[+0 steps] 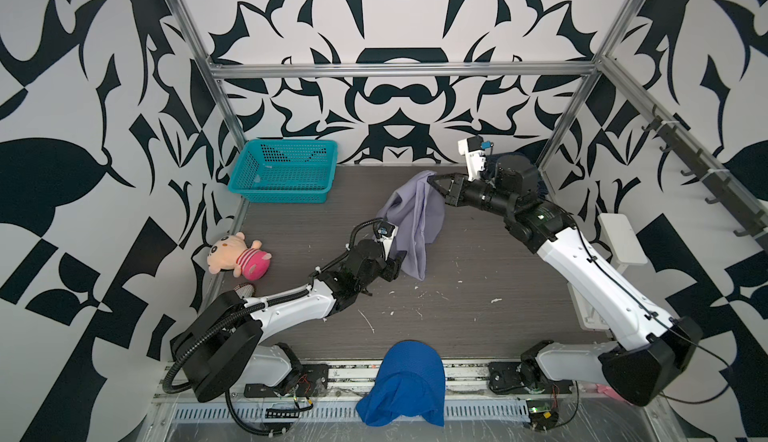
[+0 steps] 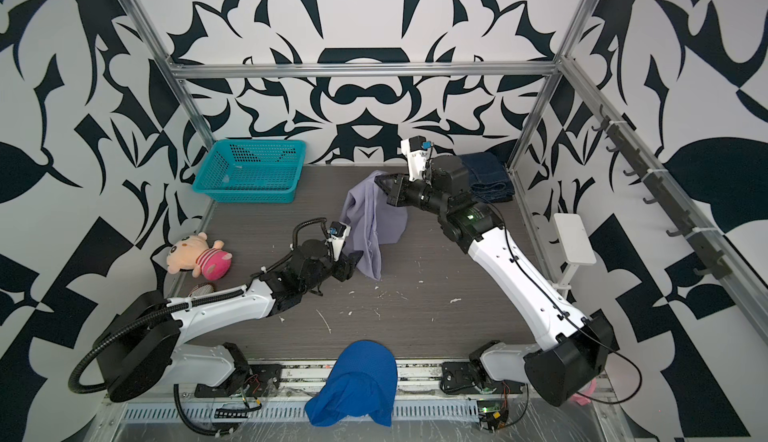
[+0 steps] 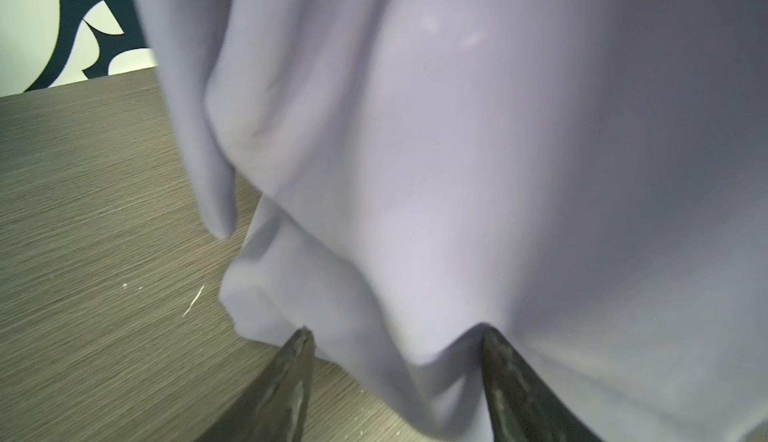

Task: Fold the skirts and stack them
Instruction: 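Grasp the lavender skirt edges with both grippers, then lift the lavender skirt with both grippers and stretch it apart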

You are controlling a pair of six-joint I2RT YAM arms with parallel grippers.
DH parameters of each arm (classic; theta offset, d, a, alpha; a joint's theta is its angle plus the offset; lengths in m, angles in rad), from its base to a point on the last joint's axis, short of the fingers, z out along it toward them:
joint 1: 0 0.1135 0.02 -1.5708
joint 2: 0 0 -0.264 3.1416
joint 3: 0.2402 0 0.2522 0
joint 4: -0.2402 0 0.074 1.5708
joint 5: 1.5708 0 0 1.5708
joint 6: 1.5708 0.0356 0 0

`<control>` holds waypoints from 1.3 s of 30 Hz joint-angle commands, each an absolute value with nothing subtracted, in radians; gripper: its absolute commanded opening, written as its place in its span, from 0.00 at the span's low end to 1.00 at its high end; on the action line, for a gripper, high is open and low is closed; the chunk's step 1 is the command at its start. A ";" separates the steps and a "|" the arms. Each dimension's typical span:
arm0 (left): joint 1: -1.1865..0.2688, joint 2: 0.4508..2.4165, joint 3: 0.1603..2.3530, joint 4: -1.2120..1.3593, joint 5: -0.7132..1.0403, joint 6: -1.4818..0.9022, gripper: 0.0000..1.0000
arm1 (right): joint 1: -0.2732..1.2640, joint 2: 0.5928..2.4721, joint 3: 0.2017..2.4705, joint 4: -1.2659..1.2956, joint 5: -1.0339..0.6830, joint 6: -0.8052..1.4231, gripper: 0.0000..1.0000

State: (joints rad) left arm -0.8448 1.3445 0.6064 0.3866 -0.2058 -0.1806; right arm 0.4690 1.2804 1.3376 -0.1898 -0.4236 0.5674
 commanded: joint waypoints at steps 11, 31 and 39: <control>-1.045 1.194 0.715 0.369 -0.127 0.080 0.91 | 0.492 1.157 1.390 -0.181 -0.275 0.541 0.00; -1.161 1.238 0.997 -0.041 -0.534 0.117 0.00 | 0.606 0.941 1.511 -0.373 0.012 0.350 0.00; -1.168 0.986 1.071 -0.180 -0.318 0.108 0.00 | 0.606 0.923 1.638 -0.477 0.091 0.148 0.00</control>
State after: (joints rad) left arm -1.1618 1.0363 1.0122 -0.0685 -0.4099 0.1188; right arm 0.6109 0.9466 1.5524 -0.5201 0.0128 0.2722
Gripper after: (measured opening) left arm 0.056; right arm 0.056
